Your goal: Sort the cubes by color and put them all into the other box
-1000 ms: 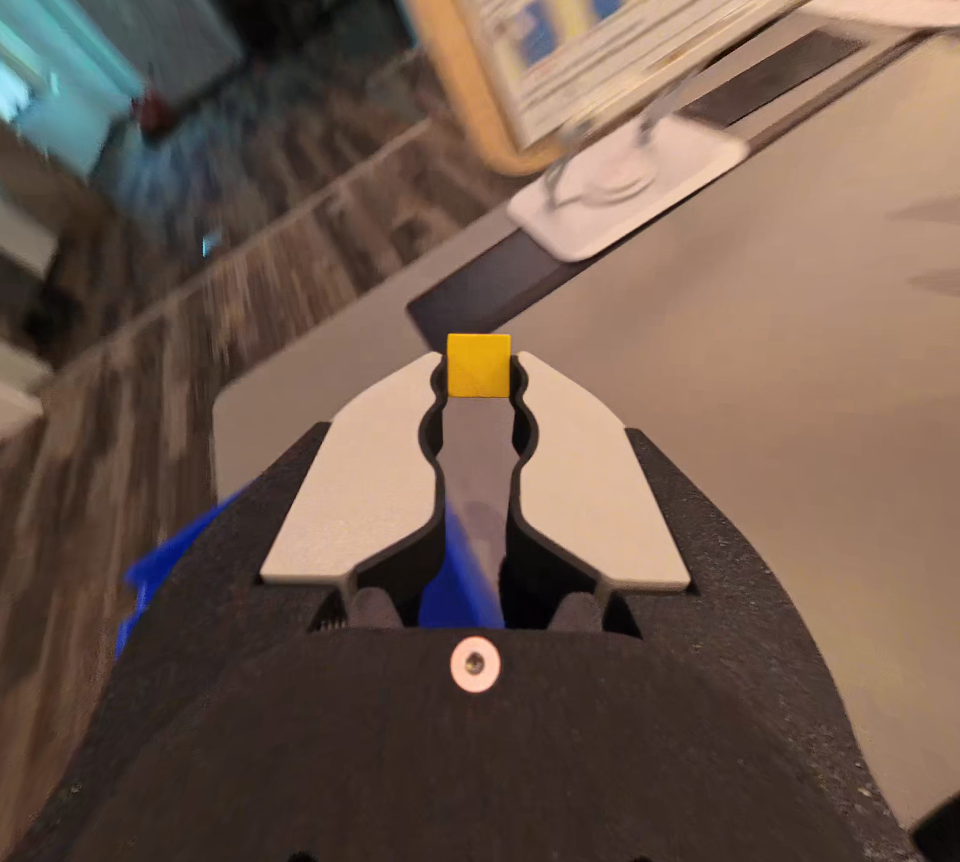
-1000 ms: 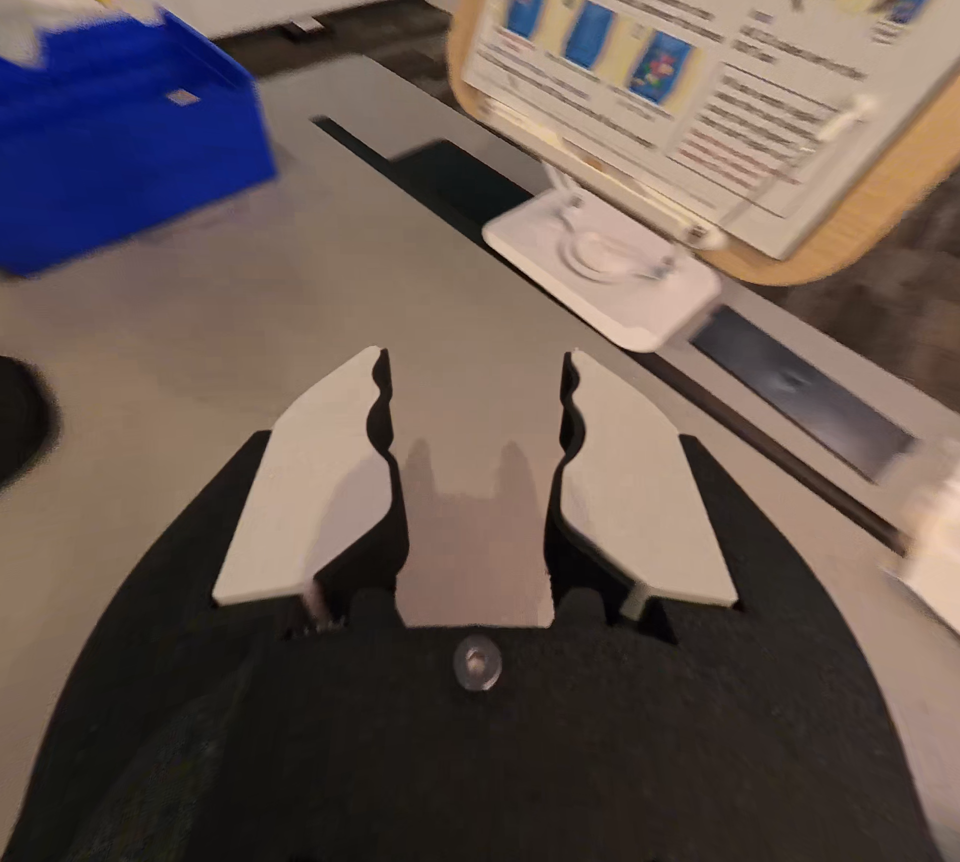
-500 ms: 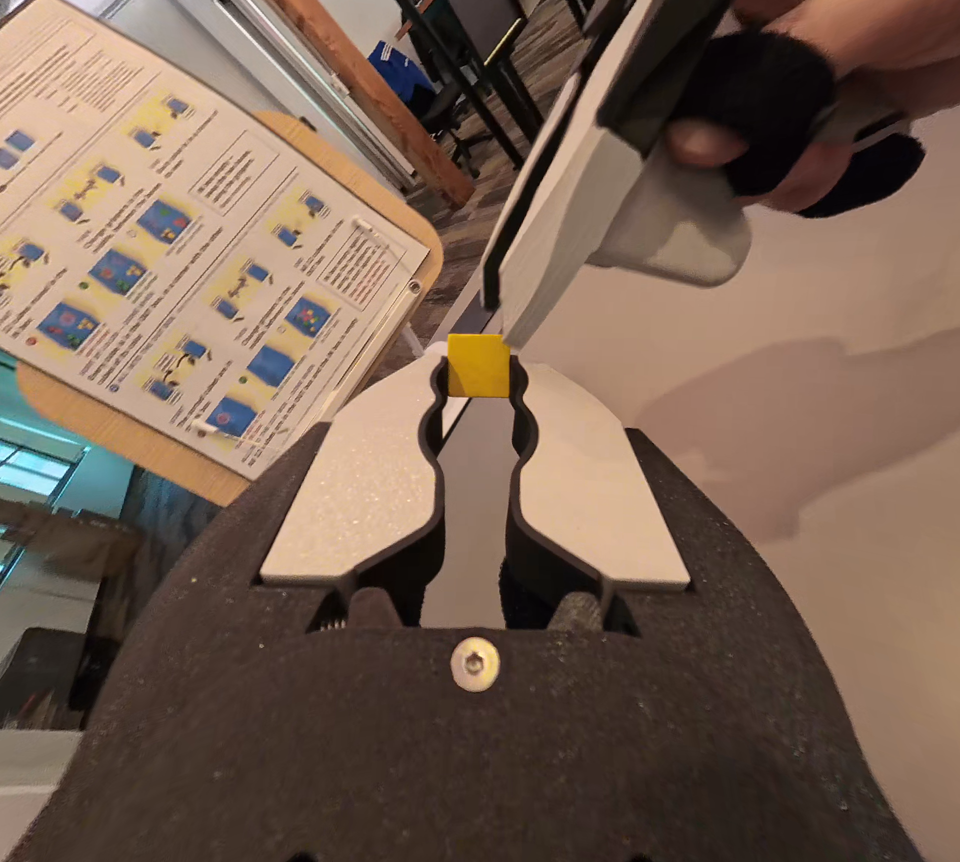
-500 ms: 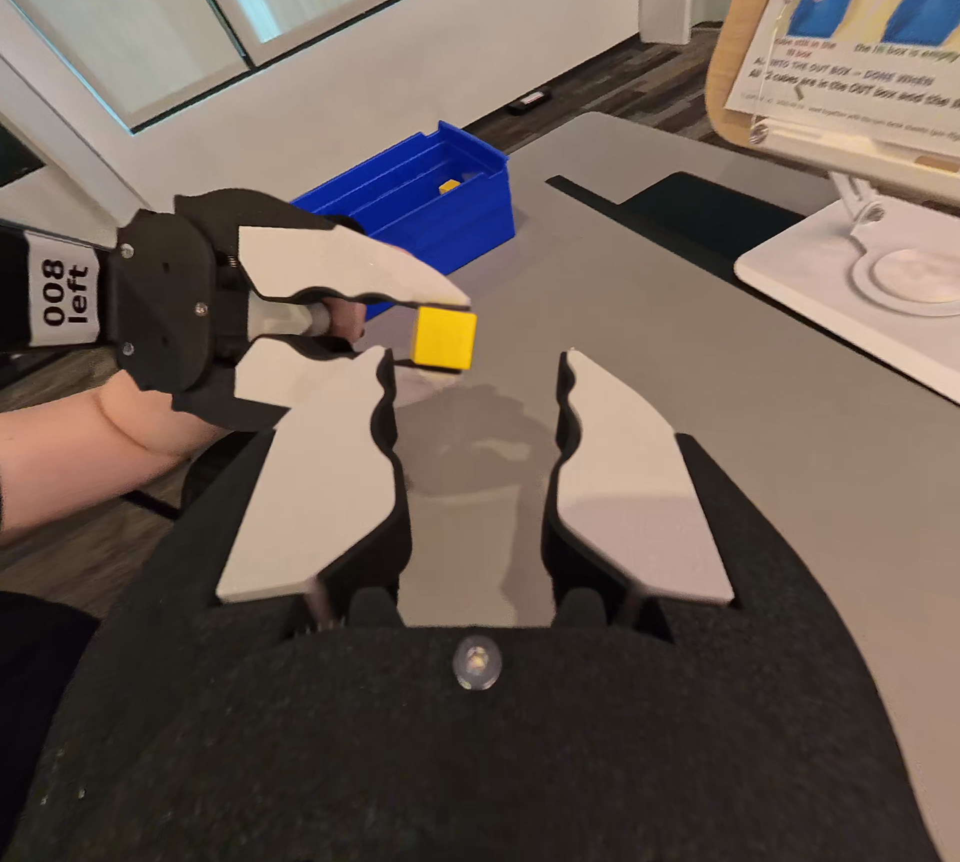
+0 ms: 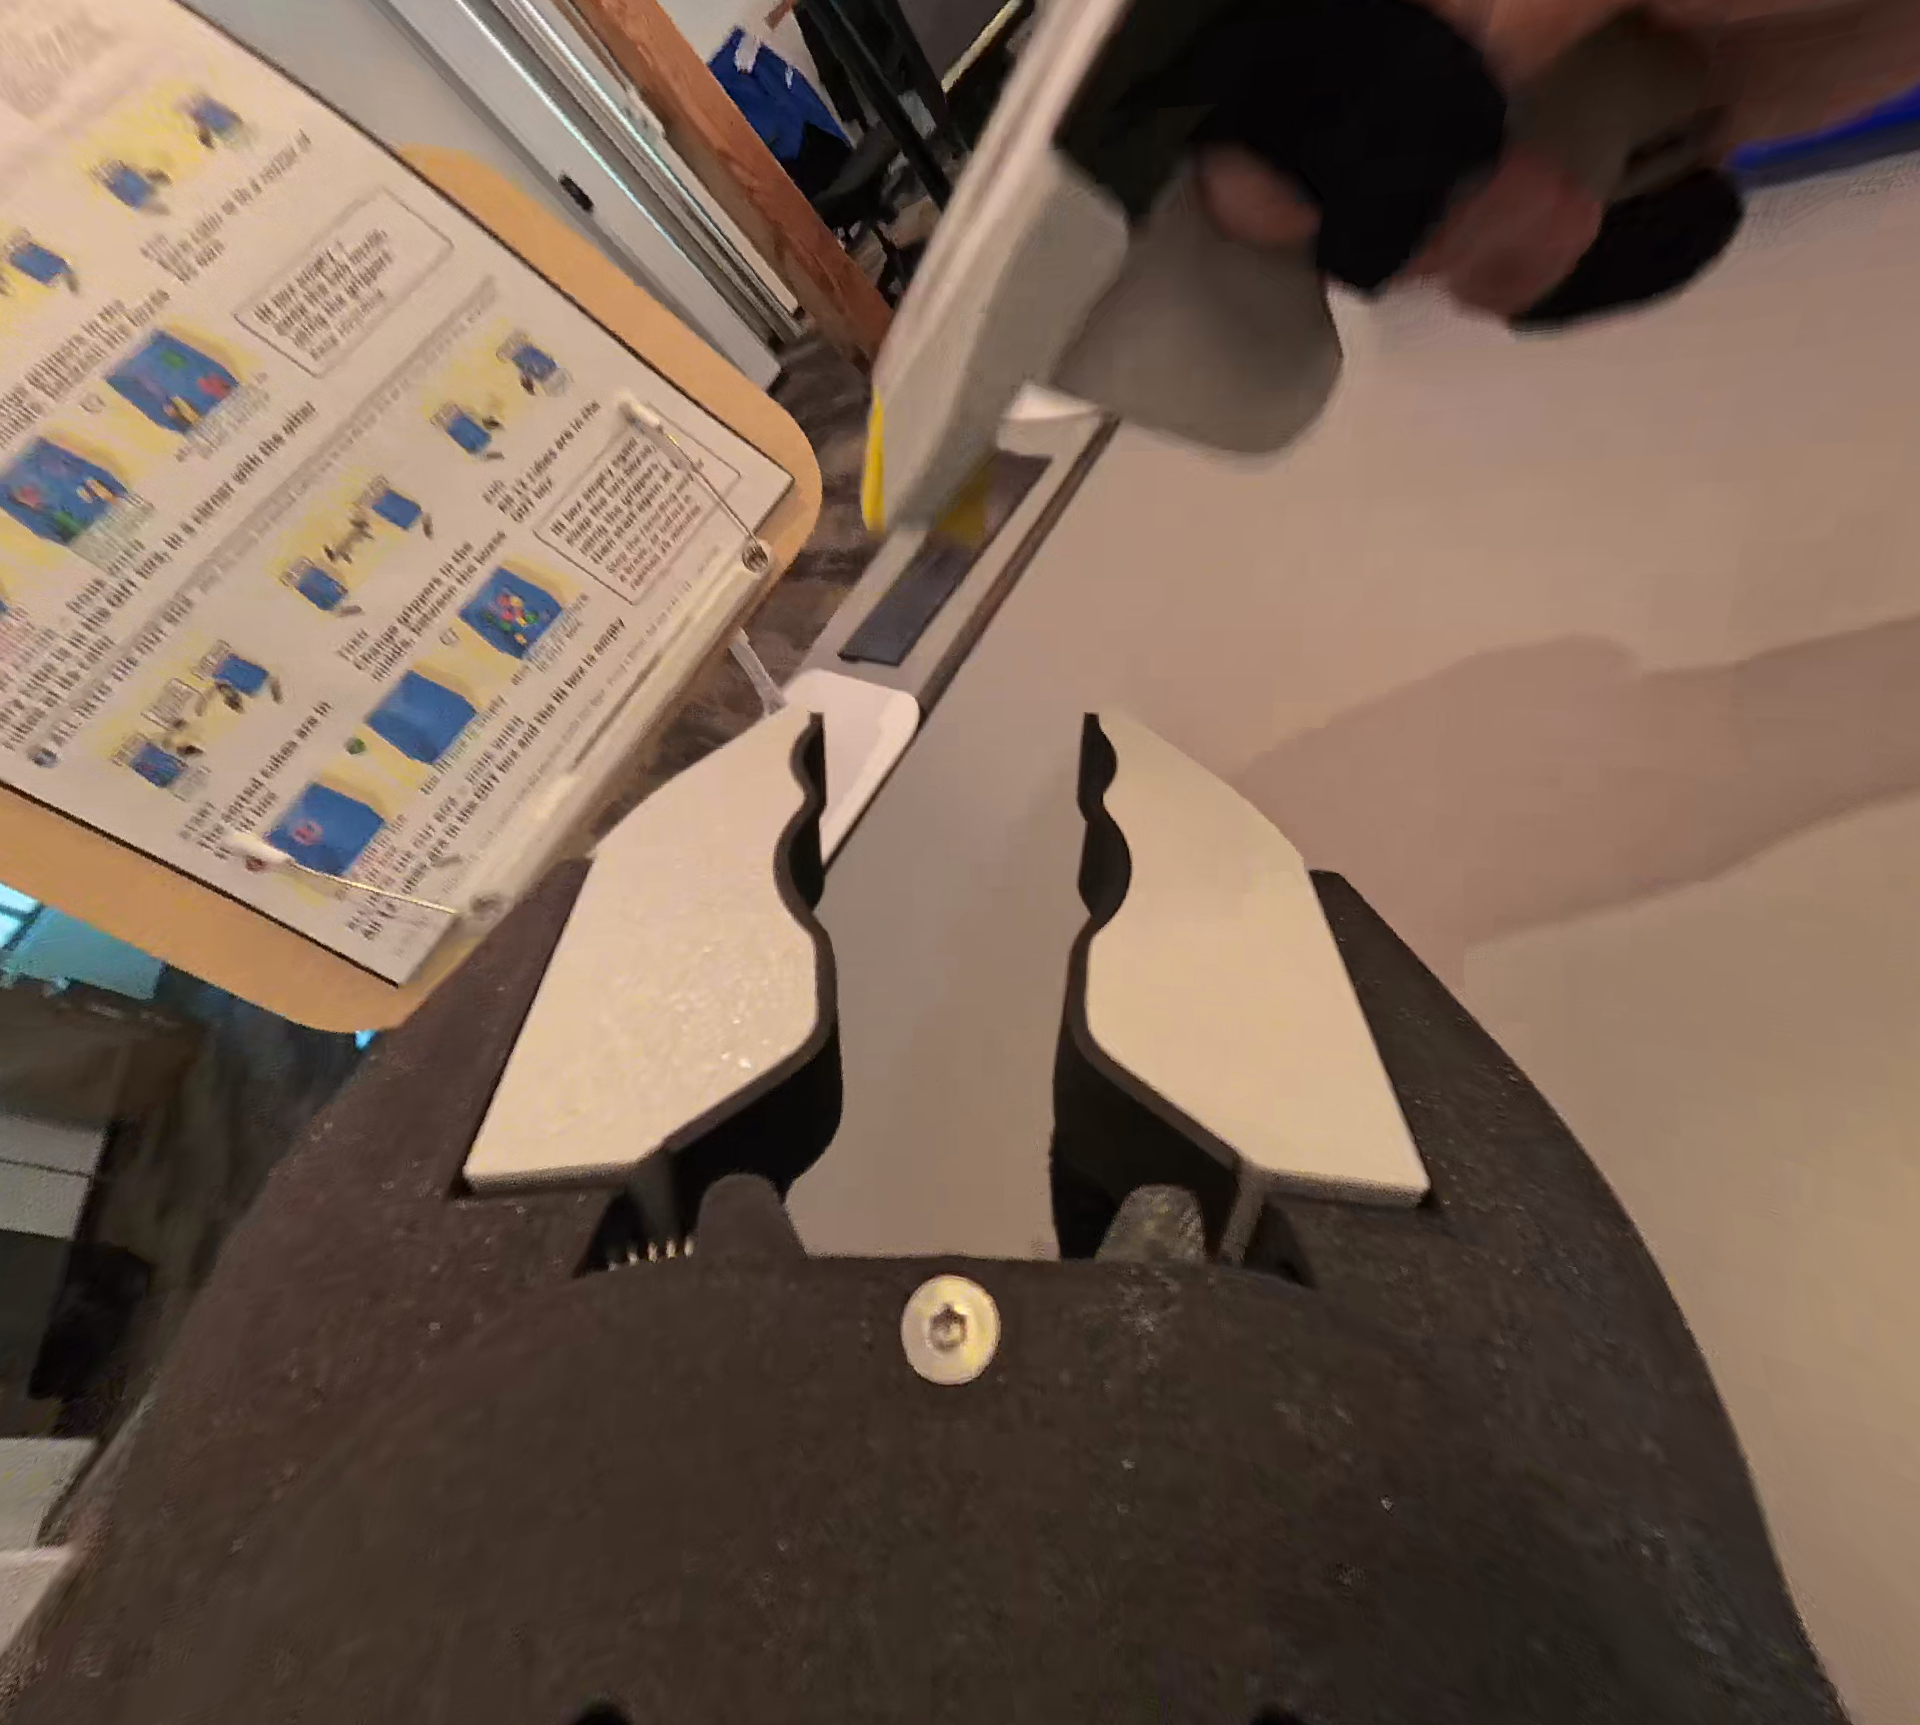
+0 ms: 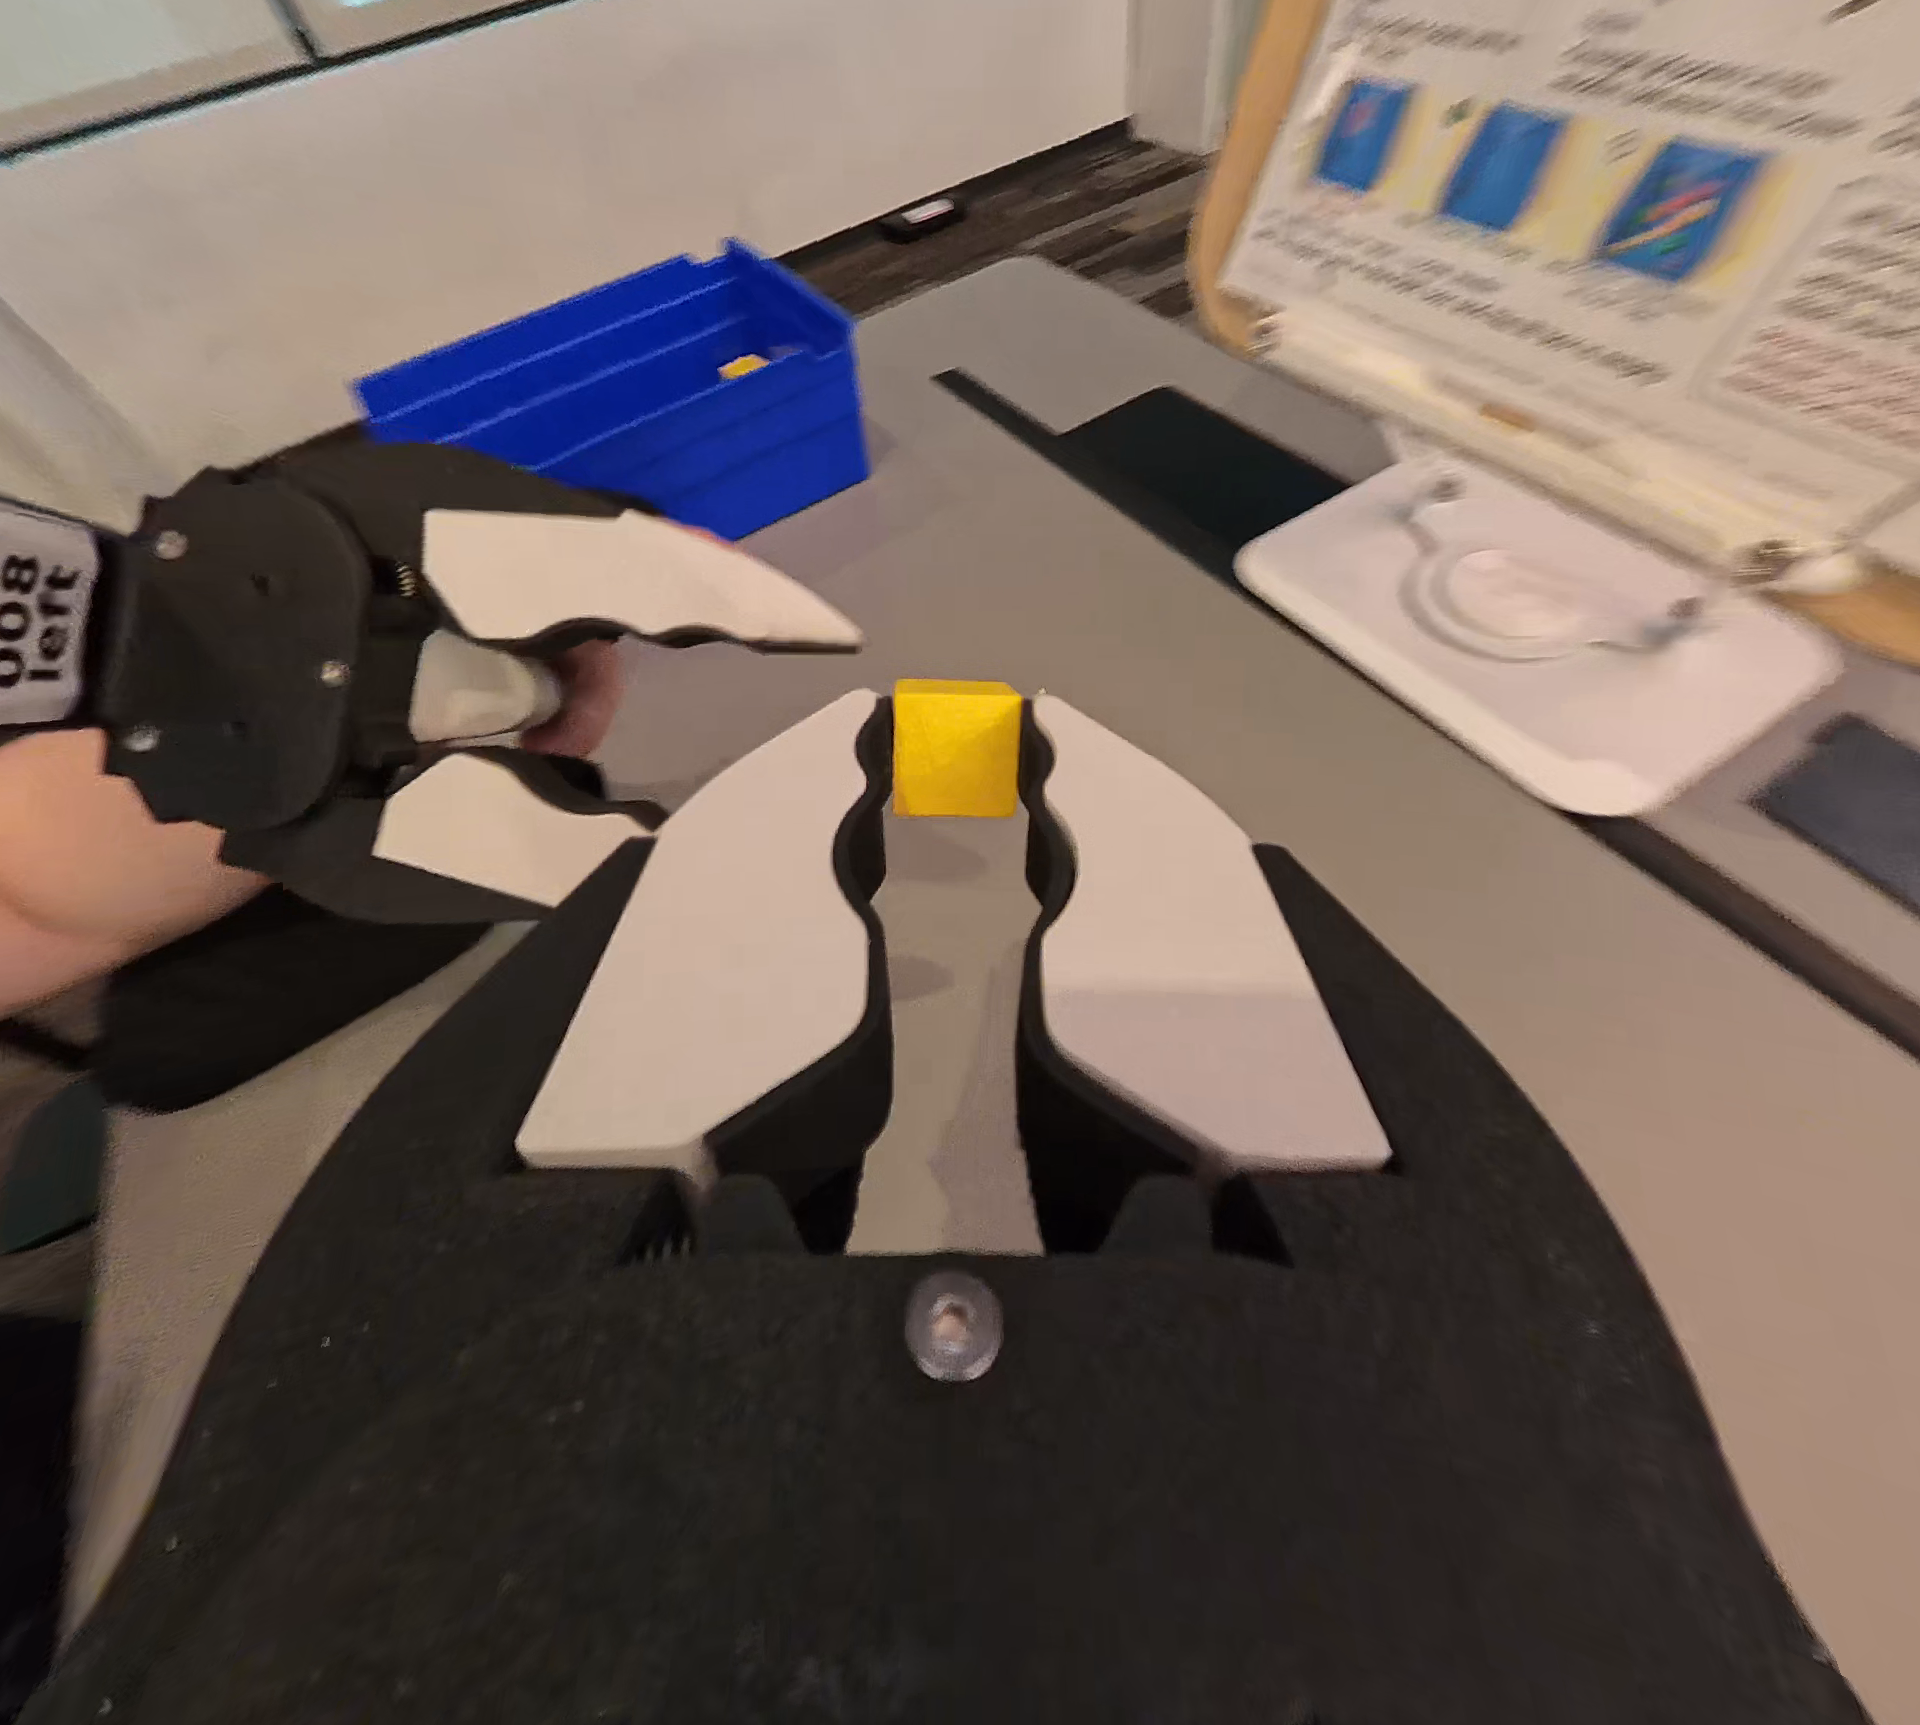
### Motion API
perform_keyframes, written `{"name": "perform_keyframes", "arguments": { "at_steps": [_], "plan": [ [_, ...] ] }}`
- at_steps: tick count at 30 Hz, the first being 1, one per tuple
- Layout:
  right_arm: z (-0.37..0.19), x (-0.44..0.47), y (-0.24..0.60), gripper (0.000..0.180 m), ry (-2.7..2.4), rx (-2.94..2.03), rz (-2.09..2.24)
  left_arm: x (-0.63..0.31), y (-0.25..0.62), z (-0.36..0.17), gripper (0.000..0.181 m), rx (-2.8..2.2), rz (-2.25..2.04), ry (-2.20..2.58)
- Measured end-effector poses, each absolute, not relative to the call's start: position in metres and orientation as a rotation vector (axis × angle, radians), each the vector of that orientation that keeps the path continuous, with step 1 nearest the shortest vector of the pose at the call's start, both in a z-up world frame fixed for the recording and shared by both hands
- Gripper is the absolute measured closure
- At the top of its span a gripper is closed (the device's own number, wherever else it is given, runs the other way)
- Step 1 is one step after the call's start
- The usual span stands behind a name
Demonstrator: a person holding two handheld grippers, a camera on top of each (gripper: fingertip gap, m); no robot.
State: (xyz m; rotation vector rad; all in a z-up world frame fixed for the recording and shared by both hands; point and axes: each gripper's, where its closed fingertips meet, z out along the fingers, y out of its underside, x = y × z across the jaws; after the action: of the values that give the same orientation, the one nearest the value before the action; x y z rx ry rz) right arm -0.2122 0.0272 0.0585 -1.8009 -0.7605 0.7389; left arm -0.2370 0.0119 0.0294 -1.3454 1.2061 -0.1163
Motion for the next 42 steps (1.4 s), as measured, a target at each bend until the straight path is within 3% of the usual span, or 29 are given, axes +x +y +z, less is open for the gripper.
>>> {"name": "perform_keyframes", "arguments": {
  "at_steps": [8,15,20,24,30,42],
  "plan": [
    [0.087,-0.081,0.059,0.157,-0.487,-1.798,0.294,-0.242,0.029,-0.024,0.139,-1.476,-0.140,1.201],
    [0.079,0.073,0.040,0.157,-0.146,-1.927,-0.063,-0.233,0.022,-0.060,0.141,-1.517,-0.137,1.285],
    [0.059,0.167,0.000,0.158,0.045,-2.053,-0.282,-0.231,0.022,-0.072,0.143,-1.538,-0.121,1.326],
    [0.012,0.220,-0.031,0.157,0.256,-2.189,-0.180,-0.228,0.020,-0.077,0.145,-1.549,-0.135,1.335],
    [-0.065,0.261,-0.064,0.157,0.363,-2.420,-0.136,-0.227,0.019,-0.087,0.147,-1.567,-0.132,1.359],
    [-0.104,0.253,-0.056,0.157,0.325,-2.547,-0.044,-0.227,0.020,-0.102,0.148,-1.588,-0.108,1.408]
  ]
}}
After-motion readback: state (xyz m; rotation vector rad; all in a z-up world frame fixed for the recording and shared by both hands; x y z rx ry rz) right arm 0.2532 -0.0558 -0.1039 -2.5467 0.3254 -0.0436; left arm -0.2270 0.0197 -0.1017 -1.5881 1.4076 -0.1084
